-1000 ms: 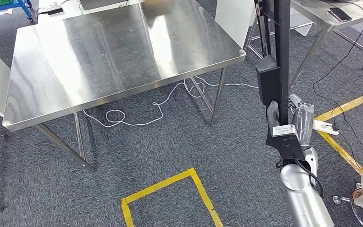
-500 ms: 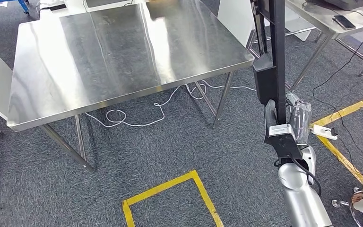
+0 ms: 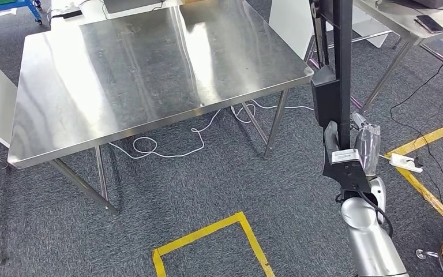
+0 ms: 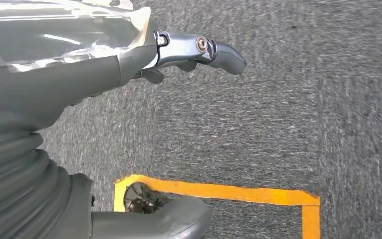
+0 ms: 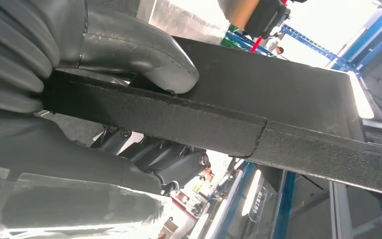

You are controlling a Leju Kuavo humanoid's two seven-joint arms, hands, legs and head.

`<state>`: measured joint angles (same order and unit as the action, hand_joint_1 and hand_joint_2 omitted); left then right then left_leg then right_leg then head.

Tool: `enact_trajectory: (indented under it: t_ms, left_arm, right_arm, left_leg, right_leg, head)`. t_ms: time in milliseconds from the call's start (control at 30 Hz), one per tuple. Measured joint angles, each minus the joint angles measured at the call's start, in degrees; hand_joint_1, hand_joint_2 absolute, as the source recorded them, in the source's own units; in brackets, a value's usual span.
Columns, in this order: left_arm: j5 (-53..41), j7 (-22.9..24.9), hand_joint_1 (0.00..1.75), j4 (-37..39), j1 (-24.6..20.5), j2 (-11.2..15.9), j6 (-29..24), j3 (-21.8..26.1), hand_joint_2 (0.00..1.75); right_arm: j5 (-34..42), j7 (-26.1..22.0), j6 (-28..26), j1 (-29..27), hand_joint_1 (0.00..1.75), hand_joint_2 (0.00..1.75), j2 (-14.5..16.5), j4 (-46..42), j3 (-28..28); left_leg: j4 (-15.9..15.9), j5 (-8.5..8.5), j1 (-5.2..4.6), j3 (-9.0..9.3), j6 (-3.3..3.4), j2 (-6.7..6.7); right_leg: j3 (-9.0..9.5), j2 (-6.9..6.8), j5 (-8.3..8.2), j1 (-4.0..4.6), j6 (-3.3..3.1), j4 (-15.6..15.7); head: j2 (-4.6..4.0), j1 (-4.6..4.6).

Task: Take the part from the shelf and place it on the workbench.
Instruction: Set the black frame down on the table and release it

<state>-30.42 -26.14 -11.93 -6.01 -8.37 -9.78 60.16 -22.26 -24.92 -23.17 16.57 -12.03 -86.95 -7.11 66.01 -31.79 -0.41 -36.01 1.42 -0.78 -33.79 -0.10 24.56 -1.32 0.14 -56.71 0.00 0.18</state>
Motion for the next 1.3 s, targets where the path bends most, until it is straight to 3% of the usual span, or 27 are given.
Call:
enact_trajectory:
  t_ms: [67, 100, 133, 167, 200, 267, 400, 433, 467, 533, 600, 633, 700, 767, 800, 833, 900, 967, 1067, 1100, 1133, 1167, 1233, 1300]
  left_arm:
    - [-0.03, 0.01, 0.00, 0.00, 0.06, 0.06, -0.08, 0.02, 1.75]
    - [-0.06, 0.03, 0.00, 0.00, 0.09, 0.10, -0.15, 0.04, 1.75]
    - [-0.10, 0.05, 0.00, 0.00, 0.10, 0.14, -0.23, 0.04, 1.75]
    - [-0.14, 0.07, 0.00, 0.00, 0.09, 0.20, -0.31, 0.04, 1.75]
    - [-0.22, 0.09, 0.00, 0.00, 0.09, 0.26, -0.38, 0.04, 1.75]
    - [-0.47, 0.14, 0.00, 0.00, 0.04, 0.33, -0.48, 0.03, 1.75]
    - [-0.77, 0.23, 0.00, 0.01, 0.02, 0.35, -0.54, 0.03, 1.75]
    - [-0.89, 0.23, 0.00, 0.01, 0.01, 0.34, -0.53, 0.03, 1.75]
    - [-1.04, 0.22, 0.00, 0.00, -0.01, 0.35, -0.52, 0.03, 1.75]
    - [-1.36, 0.22, 0.00, 0.00, -0.04, 0.36, -0.50, 0.02, 1.75]
    - [-1.55, 0.22, 0.00, 0.00, 0.01, 0.37, -0.49, 0.02, 1.75]
    - [-1.63, 0.23, 0.00, 0.00, 0.04, 0.36, -0.48, 0.02, 1.75]
    - [-1.77, 0.23, 0.00, 0.00, 0.06, 0.32, -0.45, 0.01, 1.75]
    - [-1.86, 0.22, 0.00, 0.01, 0.01, 0.27, -0.42, -0.02, 1.75]
    - [-1.88, 0.23, 0.00, 0.01, 0.00, 0.27, -0.40, -0.04, 1.75]
    - [-1.90, 0.24, 0.00, 0.01, -0.01, 0.27, -0.39, -0.06, 1.75]
    - [-1.96, 0.24, 0.00, -0.02, -0.05, 0.32, -0.38, -0.12, 1.75]
    - [-2.01, 0.24, 0.00, -0.05, -0.09, 0.33, -0.37, -0.18, 1.75]
    - [-2.00, 0.24, 0.00, -0.06, 0.00, 0.34, -0.30, -0.19, 1.75]
    - [-1.99, 0.24, 0.00, -0.05, 0.06, 0.35, -0.23, -0.19, 1.75]
    - [-1.99, 0.24, 0.00, -0.05, 0.11, 0.37, -0.14, -0.17, 1.75]
    - [-1.99, 0.22, 0.00, -0.05, 0.12, 0.40, -0.05, -0.17, 1.75]
    - [-1.99, 0.18, 0.00, -0.05, 0.11, 0.48, 0.06, -0.17, 1.75]
    - [-1.99, 0.15, 0.00, -0.03, 0.02, 0.50, 0.11, -0.18, 1.75]
  right_arm:
    - [0.01, -0.02, 0.00, -0.05, 1.75, 1.75, 0.08, 0.12, -0.01]
    - [0.03, -0.03, 0.00, -0.07, 1.75, 1.75, 0.14, 0.21, -0.02]
    - [0.05, -0.03, 0.00, -0.11, 1.75, 1.75, 0.19, 0.31, -0.02]
    - [0.08, -0.03, -0.01, -0.14, 1.75, 1.75, 0.26, 0.37, -0.02]
    - [0.10, -0.03, -0.01, -0.17, 1.75, 1.75, 0.33, 0.40, -0.02]
    - [0.09, -0.06, -0.07, -0.20, 1.75, 1.75, 0.46, 0.39, -0.01]
    - [-0.09, -0.11, -0.26, -0.52, 1.75, 1.75, 0.52, 0.18, -0.01]
    - [-0.14, -0.12, -0.34, -0.65, 1.75, 1.75, 0.49, 0.04, 0.01]
    - [-0.20, -0.14, -0.45, -0.87, 1.75, 1.75, 0.43, -0.16, 0.07]
    - [-0.26, -0.17, -0.62, -1.90, 1.75, 1.75, 0.20, -0.69, 0.33]
    - [-0.27, -0.17, -0.70, -3.50, 1.75, 1.75, -0.09, -1.39, 0.80]
    - [-0.27, -0.17, -0.71, -4.19, 1.75, 1.75, -0.19, -1.74, 1.03]
    - [-0.27, -0.17, -0.73, -4.92, 1.75, 1.75, -0.33, -2.39, 1.35]
    - [-0.28, -0.17, -0.77, -5.19, 1.75, 1.75, -0.52, -3.02, 1.51]
    - [-0.29, -0.16, -0.80, -5.34, 1.75, 1.75, -0.59, -3.32, 1.62]
    - [-0.29, -0.15, -0.83, -5.57, 1.75, 1.75, -0.65, -3.62, 1.75]
    - [-0.28, -0.08, -0.87, -6.16, 1.75, 1.75, -0.71, -4.26, 2.03]
    - [-0.28, -0.02, -0.85, -6.65, 1.75, 1.75, -0.78, -5.01, 2.29]
    - [-0.21, 0.04, -0.60, -7.36, 1.75, 1.75, -0.94, -5.72, 2.52]
    - [-0.14, 0.07, -0.51, -7.65, 1.75, 1.75, -0.98, -5.82, 2.59]
    - [-0.07, 0.08, -0.46, -7.91, 1.75, 1.75, -1.01, -5.86, 2.66]
    - [-0.02, 0.10, -0.44, -8.12, 1.75, 1.75, -1.02, -5.89, 2.70]
    - [0.01, 0.10, -0.44, -8.31, 1.75, 1.75, -1.03, -5.94, 2.74]
    - [0.00, 0.10, -0.44, -8.30, 1.75, 1.75, -1.04, -6.03, 2.75]
  left_leg:
    - [7.22, -2.40, 0.65, -4.19, -0.71, 0.12]
    - [8.59, -2.07, 0.98, -5.39, -1.03, 0.22]
    - [7.69, -0.57, 1.30, -5.48, -1.32, 0.37]
    - [4.61, 1.83, 1.62, -4.43, -1.57, 0.53]
    - [0.49, 4.35, 1.90, -2.76, -1.77, 0.67]
    - [-6.16, 7.02, 2.03, 0.17, -1.74, 0.69]
    - [-8.11, 6.82, 1.37, 1.34, 0.10, 0.48]
    - [-8.43, 6.85, 1.31, 1.74, 0.66, 0.49]
    - [-8.73, 6.86, 1.30, 2.17, 1.17, 0.50]
    - [-8.83, 6.52, 1.13, 2.60, 1.97, 0.47]
    - [-8.81, 6.07, 0.81, 3.01, 2.36, 0.24]
    - [-8.80, 5.82, 0.63, 3.28, 2.41, 0.09]
    - [-8.79, 5.22, 0.36, 4.02, 2.31, -0.09]
    - [-8.69, 4.49, -0.03, 4.63, 1.95, -0.14]
    - [-8.65, 4.19, -0.19, 4.78, 1.74, -0.16]
    - [-8.64, 3.96, -0.28, 4.87, 1.52, -0.17]
    - [-8.45, 3.39, -0.11, 4.89, 0.96, -0.15]
    - [-5.65, 1.60, 0.18, 3.76, 0.24, 0.05]
    - [5.37, -2.75, 0.83, -2.07, -0.82, 0.28]
    - [7.83, -3.02, 1.10, -3.86, -1.12, 0.32]
    - [8.24, -2.15, 1.37, -4.72, -1.38, 0.39]
    - [6.45, -0.23, 1.65, -4.48, -1.60, 0.48]
    - [-0.90, 4.46, 2.14, -1.70, -2.00, 0.66]
    - [-6.28, 6.35, 2.12, 0.81, -1.86, 0.65]
  right_leg:
    - [0.37, -0.01, 0.30, -0.03, -0.30, -0.01]
    - [0.57, 0.02, 0.47, -0.11, -0.29, -0.02]
    - [0.84, 0.05, 0.67, -0.23, -0.18, -0.02]
    - [1.20, 0.09, 0.93, -0.40, 0.05, -0.03]
    - [1.56, 0.13, 1.19, -0.51, 0.38, -0.03]
    - [1.98, 0.19, 1.74, -0.30, 1.19, -0.13]
    - [2.10, 0.13, 2.33, 0.08, 2.79, -0.08]
    - [1.66, 0.09, 2.89, 0.11, 2.93, -1.19]
    - [0.55, 0.05, 3.85, 0.15, 2.86, -3.50]
    - [-3.72, 0.06, 6.49, 0.09, 2.38, -11.19]
    - [-7.56, 0.09, 7.49, 0.17, 2.53, -16.66]
    - [-7.97, 0.10, 6.62, 0.23, 2.82, -16.31]
    - [-5.46, 0.08, 2.73, 0.40, 3.26, -9.38]
    - [-2.22, 0.12, -0.36, 0.87, 2.82, -2.34]
    - [-1.44, 0.14, -0.94, 1.06, 2.39, -0.71]
    - [-1.22, 0.18, -0.93, 1.23, 1.96, -0.39]
    - [-0.95, 0.20, -0.78, 0.71, 1.23, -0.10]
    - [-0.26, 0.18, -0.46, 0.09, 0.32, 0.23]
    - [0.61, 0.15, 0.20, 0.05, -0.56, 0.29]
    - [0.86, 0.16, 0.43, 0.03, -0.63, 0.28]
    - [1.15, 0.19, 0.70, -0.04, -0.58, 0.26]
    - [1.52, 0.23, 1.00, -0.16, -0.39, 0.24]
    - [2.35, 0.34, 1.67, -0.36, 0.22, 0.18]
    - [2.67, 0.42, 2.22, -0.06, 0.99, 0.05]
  head:
    - [0.00, -0.04]
    - [0.00, -0.04]
    - [0.00, -0.05]
    - [0.00, -0.05]
    - [0.00, -0.10]
    - [0.00, -0.22]
    - [0.00, -0.13]
    - [0.00, -0.11]
    - [0.00, -0.08]
    - [0.00, -0.04]
    - [0.00, -0.01]
    - [0.00, 0.01]
    - [0.00, 0.01]
    - [0.00, 0.03]
    - [0.00, 0.02]
    - [0.00, 0.02]
    - [0.00, 0.02]
    - [0.00, -0.19]
    - [0.00, -0.45]
    - [0.00, -0.44]
    - [0.00, -0.45]
    - [0.00, -0.45]
    - [0.00, -0.49]
    - [0.00, -0.59]
